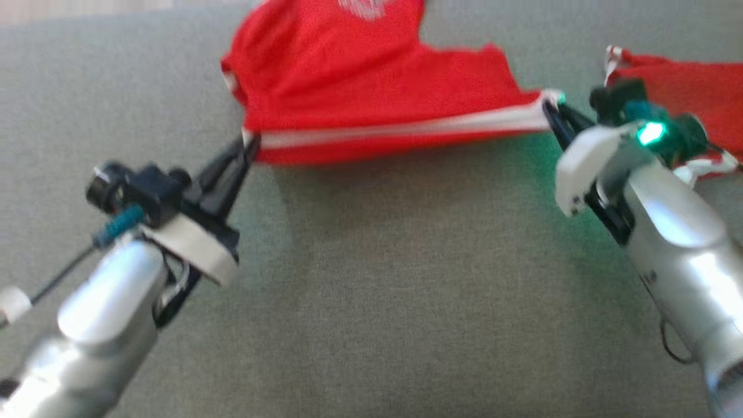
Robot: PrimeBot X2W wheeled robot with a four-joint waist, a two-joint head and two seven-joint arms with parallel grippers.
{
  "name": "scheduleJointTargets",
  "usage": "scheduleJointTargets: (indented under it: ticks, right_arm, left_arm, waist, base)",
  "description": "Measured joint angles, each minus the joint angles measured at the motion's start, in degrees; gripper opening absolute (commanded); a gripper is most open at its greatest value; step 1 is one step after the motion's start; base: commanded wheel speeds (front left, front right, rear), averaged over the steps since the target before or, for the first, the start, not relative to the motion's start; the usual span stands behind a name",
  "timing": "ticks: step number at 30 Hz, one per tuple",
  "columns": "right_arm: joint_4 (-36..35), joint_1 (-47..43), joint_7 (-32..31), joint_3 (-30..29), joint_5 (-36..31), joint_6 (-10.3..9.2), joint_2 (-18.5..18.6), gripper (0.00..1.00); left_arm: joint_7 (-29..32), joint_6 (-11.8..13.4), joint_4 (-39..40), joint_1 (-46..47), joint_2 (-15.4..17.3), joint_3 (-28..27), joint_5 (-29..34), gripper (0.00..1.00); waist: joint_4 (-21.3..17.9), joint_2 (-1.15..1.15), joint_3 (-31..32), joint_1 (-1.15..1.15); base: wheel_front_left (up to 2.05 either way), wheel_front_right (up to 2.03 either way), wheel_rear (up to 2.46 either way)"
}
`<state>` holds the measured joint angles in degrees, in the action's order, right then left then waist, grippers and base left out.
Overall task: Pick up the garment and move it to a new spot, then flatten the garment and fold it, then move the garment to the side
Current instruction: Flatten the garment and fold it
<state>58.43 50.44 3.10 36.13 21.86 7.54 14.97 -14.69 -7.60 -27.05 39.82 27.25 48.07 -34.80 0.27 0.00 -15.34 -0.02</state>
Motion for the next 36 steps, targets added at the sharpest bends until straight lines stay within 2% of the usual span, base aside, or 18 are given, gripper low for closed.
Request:
scheduleJointTargets:
  ticks: [8,16,23,28,36]
  right_arm:
    - [-14.68,-8.79,-7.30,8.88,14.03,0.00,11.01,0.00]
    - [-25.87,-19.54,-13.50,13.22,22.72,0.00,18.67,0.00]
    - [-32.52,-25.55,-16.55,12.94,25.47,0.00,23.75,0.00]
    - [-37.06,-30.06,-19.05,9.81,27.04,0.00,26.95,0.00]
    - [-41.10,-26.05,-21.00,2.67,22.29,0.00,27.16,0.00]
  left_arm:
    - [0.00,-0.02,3.08,-8.30,0.19,0.44,0.00,0.00]
    - [0.00,-0.02,6.21,-17.06,0.35,0.25,-0.02,0.00]
    - [1.55,0.24,10.99,-23.13,1.81,2.44,-0.02,0.00]
    - [3.57,1.37,16.11,-25.29,2.80,3.78,-0.02,0.00]
    - [4.05,3.05,17.97,-22.22,2.87,2.15,-0.03,0.00]
  waist:
    - [0.44,0.00,6.45,0.01]
    - [1.09,0.00,12.11,0.01]
    - [1.45,0.00,14.96,0.01]
    - [2.42,0.00,15.22,0.01]
    - [4.18,0.00,12.41,0.02]
  base:
    - [0.00,0.00,0.00]
    - [0.00,0.00,0.00]
    - [0.00,0.00,0.00]
    - [0.00,0.00,0.00]
    - [0.00,0.00,0.00]
